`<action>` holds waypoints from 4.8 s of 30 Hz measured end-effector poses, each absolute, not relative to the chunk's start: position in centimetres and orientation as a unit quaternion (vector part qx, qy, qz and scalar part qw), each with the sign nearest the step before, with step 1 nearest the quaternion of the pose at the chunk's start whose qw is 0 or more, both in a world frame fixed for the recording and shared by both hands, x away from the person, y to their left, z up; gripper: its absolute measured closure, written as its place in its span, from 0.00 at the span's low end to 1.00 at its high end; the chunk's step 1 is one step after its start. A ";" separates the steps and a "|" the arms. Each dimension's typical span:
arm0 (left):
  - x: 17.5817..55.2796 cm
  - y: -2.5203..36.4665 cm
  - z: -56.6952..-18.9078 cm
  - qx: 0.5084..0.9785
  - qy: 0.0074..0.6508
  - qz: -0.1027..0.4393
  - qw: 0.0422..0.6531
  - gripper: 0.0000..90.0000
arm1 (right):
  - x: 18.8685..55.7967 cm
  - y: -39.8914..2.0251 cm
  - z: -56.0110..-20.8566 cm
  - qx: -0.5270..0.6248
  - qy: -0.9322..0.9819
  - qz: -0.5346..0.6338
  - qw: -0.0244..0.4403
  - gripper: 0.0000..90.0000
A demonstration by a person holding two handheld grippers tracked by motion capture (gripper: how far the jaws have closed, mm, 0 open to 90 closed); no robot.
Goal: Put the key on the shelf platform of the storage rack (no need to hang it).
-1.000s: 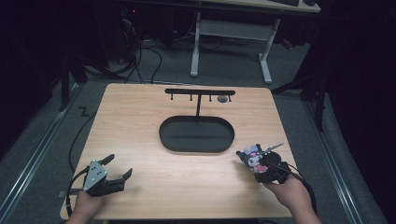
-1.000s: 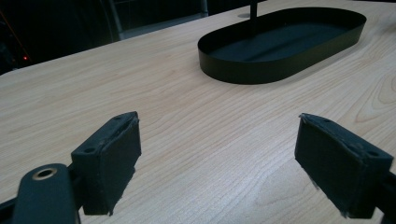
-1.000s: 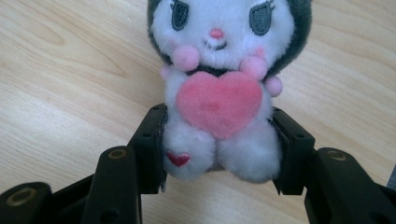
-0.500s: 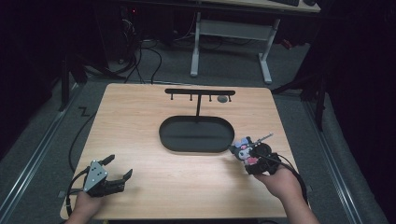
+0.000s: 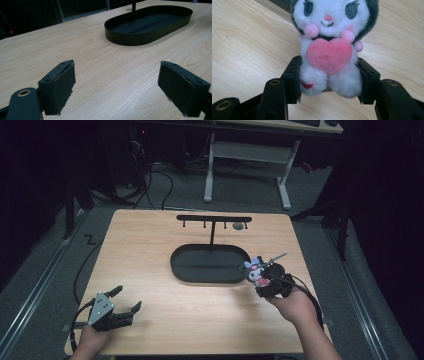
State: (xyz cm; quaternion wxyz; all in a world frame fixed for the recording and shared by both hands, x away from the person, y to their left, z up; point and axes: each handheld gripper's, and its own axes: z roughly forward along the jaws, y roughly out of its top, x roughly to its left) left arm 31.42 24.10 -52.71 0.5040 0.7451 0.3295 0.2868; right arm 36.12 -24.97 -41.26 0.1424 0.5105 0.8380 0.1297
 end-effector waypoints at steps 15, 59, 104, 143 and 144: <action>31.5 24.0 -52.7 0.748 0.328 0.287 0.501 0.17 | 37.2 -23.9 -41.5 0.507 0.839 0.135 0.140 0.53; 32.0 23.9 -52.7 0.752 0.330 0.275 0.499 0.17 | 43.2 -18.7 -41.1 0.488 0.850 0.139 0.141 0.53; 31.4 24.0 -52.8 0.750 0.324 0.280 0.505 0.17 | 45.9 -16.8 -46.4 0.515 0.837 0.147 0.113 0.39; 31.5 23.8 -52.8 0.753 0.326 0.281 0.497 0.17 | 38.3 -22.3 -46.7 0.487 0.816 0.259 0.172 0.34; 31.5 23.8 -52.8 0.753 0.326 0.281 0.497 0.17 | 38.3 -22.3 -46.7 0.487 0.816 0.259 0.172 0.34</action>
